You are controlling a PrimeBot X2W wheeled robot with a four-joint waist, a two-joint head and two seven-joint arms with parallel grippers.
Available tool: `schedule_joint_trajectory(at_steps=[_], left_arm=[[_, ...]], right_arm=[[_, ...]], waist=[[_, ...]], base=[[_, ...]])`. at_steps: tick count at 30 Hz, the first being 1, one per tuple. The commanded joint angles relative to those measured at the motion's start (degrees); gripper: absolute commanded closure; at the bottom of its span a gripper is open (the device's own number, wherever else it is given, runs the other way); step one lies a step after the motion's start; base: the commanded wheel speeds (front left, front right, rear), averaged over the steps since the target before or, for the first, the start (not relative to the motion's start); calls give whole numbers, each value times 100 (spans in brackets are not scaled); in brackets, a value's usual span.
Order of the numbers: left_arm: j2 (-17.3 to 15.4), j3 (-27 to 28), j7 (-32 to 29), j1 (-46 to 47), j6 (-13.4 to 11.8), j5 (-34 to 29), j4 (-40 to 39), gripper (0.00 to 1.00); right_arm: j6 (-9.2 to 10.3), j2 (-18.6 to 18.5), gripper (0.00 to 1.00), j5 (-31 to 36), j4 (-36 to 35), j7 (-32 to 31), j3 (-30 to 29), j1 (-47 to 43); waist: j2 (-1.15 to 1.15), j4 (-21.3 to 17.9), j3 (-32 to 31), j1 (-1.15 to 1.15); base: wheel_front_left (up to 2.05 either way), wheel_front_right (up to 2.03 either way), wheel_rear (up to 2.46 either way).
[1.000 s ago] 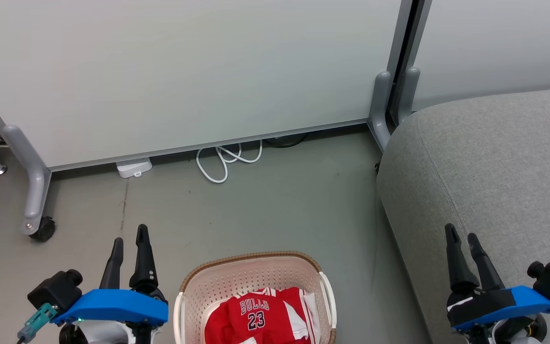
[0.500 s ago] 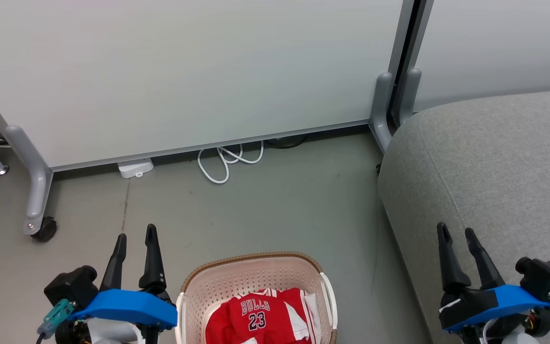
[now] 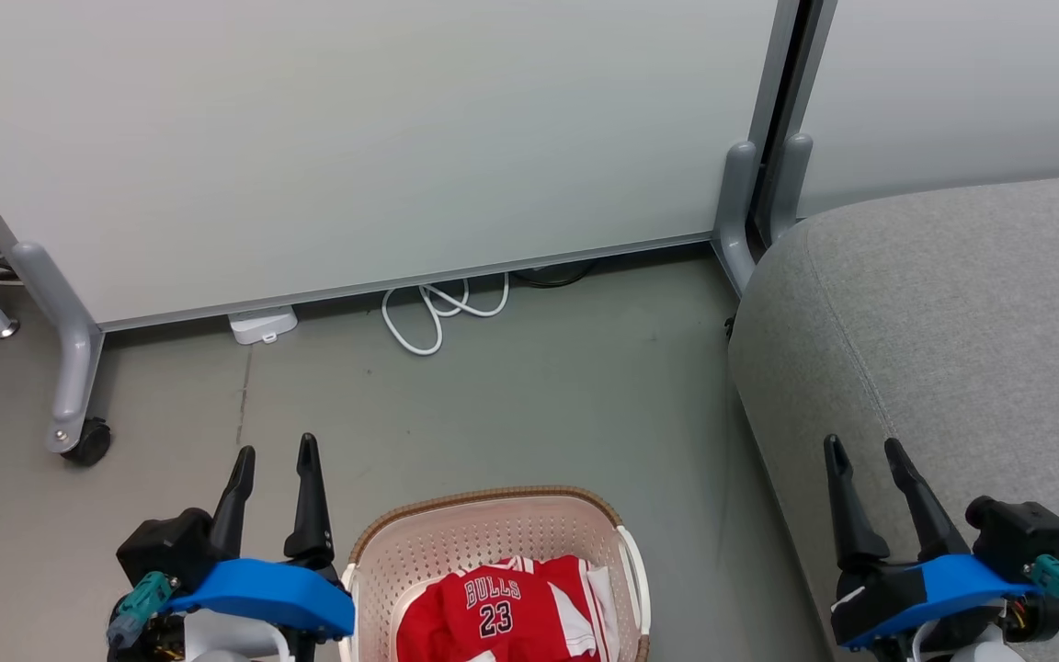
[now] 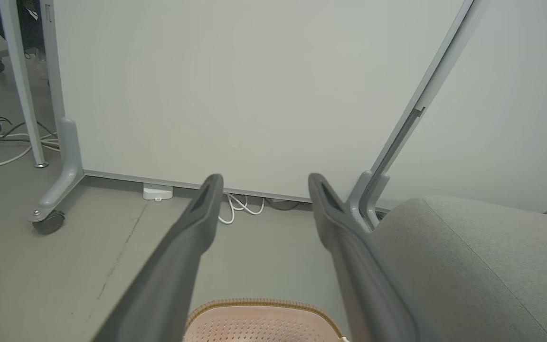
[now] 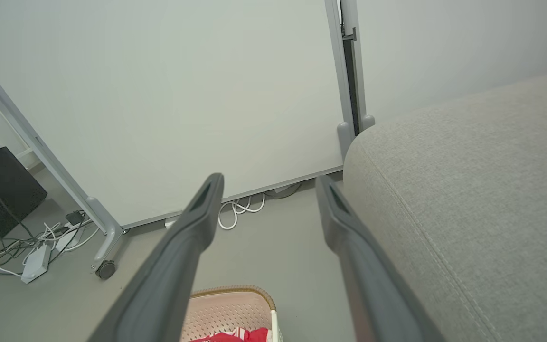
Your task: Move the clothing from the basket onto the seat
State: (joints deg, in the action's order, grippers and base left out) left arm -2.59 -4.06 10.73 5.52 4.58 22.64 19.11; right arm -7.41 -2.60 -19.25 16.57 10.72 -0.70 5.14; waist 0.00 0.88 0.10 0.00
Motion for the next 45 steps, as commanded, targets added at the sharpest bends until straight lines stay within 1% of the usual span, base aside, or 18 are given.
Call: schedule_joint_trajectory(at_steps=[1,16,35,38,45], left_arm=[[-33,-10,52,104,17,-126,9,0],[-36,-115,226,126,-4,-521,185,0],[-38,-223,428,146,-78,-883,357,0],[-38,-245,461,153,-94,-946,368,0],[-38,-240,455,139,-99,-881,363,0]], right_arm=[[-9,-39,0,158,-3,57,12,113],[-11,-41,0,909,100,229,68,136],[-9,-43,0,1591,135,432,32,144],[-9,-43,0,1673,137,461,30,148],[-9,-43,0,1629,135,454,23,121]], waist=[[0,-1,-4,0],[0,12,-31,0],[0,46,-46,0],[0,54,-47,0],[0,60,-46,0]], base=[[0,0,0],[0,0,0],[0,0,0],[0,0,0],[0,0,0]])
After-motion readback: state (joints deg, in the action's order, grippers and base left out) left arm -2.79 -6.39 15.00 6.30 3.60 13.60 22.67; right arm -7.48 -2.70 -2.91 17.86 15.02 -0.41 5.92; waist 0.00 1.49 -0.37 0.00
